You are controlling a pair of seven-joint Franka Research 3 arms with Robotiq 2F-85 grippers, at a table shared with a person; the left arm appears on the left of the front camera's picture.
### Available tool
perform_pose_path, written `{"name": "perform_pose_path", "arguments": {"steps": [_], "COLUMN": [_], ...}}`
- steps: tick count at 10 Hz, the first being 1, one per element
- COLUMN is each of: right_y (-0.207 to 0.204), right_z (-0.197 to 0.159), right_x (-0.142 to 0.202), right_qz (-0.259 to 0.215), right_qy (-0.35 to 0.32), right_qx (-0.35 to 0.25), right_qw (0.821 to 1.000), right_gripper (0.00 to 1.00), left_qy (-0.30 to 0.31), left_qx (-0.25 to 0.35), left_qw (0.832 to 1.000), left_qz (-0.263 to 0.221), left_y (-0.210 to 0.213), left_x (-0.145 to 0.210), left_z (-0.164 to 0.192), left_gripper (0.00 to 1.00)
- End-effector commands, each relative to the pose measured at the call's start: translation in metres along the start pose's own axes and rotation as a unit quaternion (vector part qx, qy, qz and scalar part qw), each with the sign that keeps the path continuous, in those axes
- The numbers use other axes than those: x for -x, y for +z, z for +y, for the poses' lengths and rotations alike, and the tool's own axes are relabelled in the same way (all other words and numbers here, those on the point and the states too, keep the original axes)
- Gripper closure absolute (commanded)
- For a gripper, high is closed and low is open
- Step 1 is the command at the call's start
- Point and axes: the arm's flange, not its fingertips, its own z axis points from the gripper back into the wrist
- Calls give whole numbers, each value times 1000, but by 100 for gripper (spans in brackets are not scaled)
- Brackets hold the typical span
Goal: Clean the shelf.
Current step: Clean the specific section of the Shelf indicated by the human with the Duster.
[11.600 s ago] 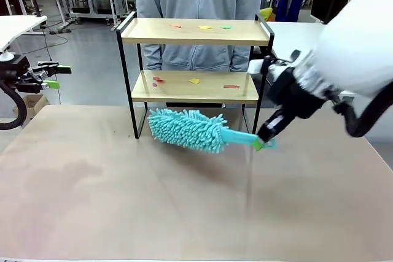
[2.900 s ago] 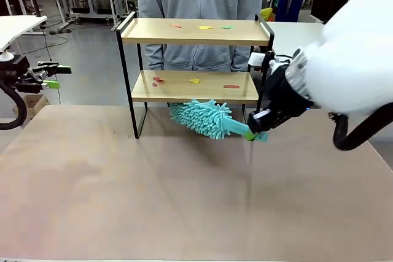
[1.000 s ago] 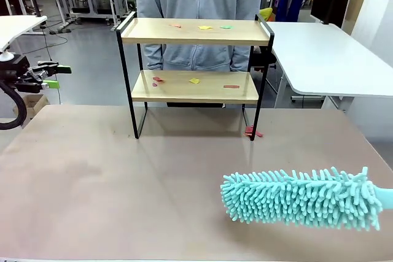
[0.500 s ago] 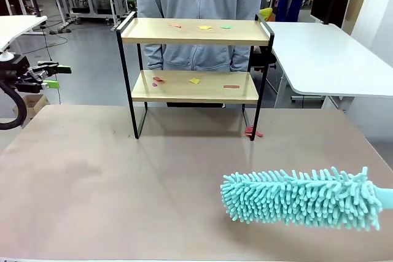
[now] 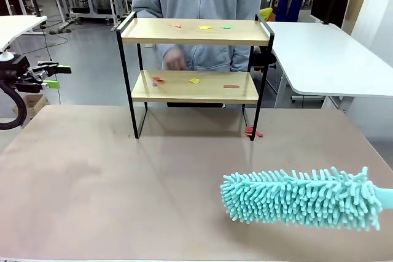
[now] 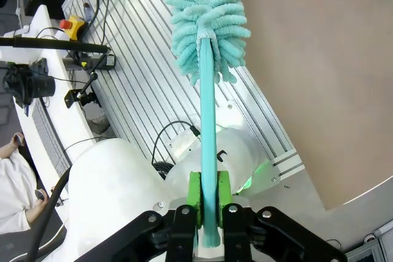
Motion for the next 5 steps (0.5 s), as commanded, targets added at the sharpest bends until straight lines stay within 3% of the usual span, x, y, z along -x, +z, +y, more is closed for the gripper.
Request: {"name": "perform_pose_path", "arguments": {"steps": [1, 5], "right_y": [1, 1], "right_z": [1, 1], "right_x": [-6, -6], "right_qz": [-11, -11], "right_qy": [0, 0], "right_qx": [-2, -2], "right_qw": [1000, 1000], "right_gripper": [86, 86], "left_qy": [-2, -2], "left_qx": [0, 0], "left_qw": [1000, 1000], "left_qz": [-1, -1], "left_y": [0, 0], "left_x": [-2, -2], "left_z": [-1, -1], "left_gripper": [0, 0]}}
